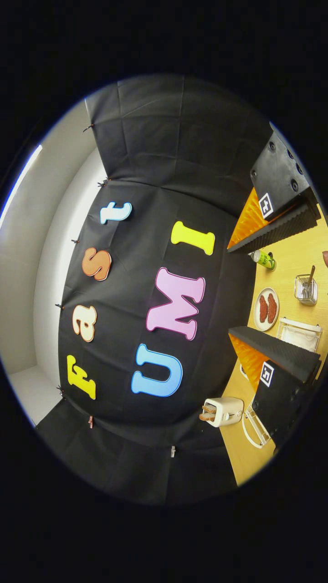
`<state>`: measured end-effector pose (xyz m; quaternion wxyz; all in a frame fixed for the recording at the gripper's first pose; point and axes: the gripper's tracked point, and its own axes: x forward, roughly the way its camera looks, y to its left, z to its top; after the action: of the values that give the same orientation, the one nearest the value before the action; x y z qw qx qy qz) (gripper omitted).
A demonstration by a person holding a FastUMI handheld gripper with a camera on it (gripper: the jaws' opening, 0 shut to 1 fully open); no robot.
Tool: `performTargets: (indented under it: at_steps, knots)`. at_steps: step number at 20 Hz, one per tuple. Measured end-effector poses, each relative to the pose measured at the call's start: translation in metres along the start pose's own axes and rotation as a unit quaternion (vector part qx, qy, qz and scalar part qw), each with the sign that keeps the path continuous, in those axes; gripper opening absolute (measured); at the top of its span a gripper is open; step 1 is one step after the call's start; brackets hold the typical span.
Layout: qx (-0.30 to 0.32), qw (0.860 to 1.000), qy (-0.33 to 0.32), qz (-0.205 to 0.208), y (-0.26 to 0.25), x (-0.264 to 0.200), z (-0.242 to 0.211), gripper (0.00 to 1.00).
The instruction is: Take the plate from the dish rack, then take the spoon from the basket and place it into the plate.
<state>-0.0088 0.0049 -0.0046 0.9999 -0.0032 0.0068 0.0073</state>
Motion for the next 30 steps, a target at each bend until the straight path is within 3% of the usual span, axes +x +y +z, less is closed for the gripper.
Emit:
performTargets:
  at_steps: [9, 12, 15, 25, 30]
  knots:
    - [0.028, 0.999, 0.022, 0.011, 0.012, -0.002, -0.010, 0.97]
    - [0.079, 0.993, 0.074, 0.045, 0.041, 0.008, -0.028, 0.97]
    - [0.099, 0.983, 0.141, 0.054, 0.062, 0.023, -0.055, 0.96]
    - [0.143, 0.917, 0.359, 0.096, 0.173, 0.058, -0.164, 0.90]
    - [0.118, 0.883, 0.448, 0.071, 0.197, 0.067, -0.227, 0.87]
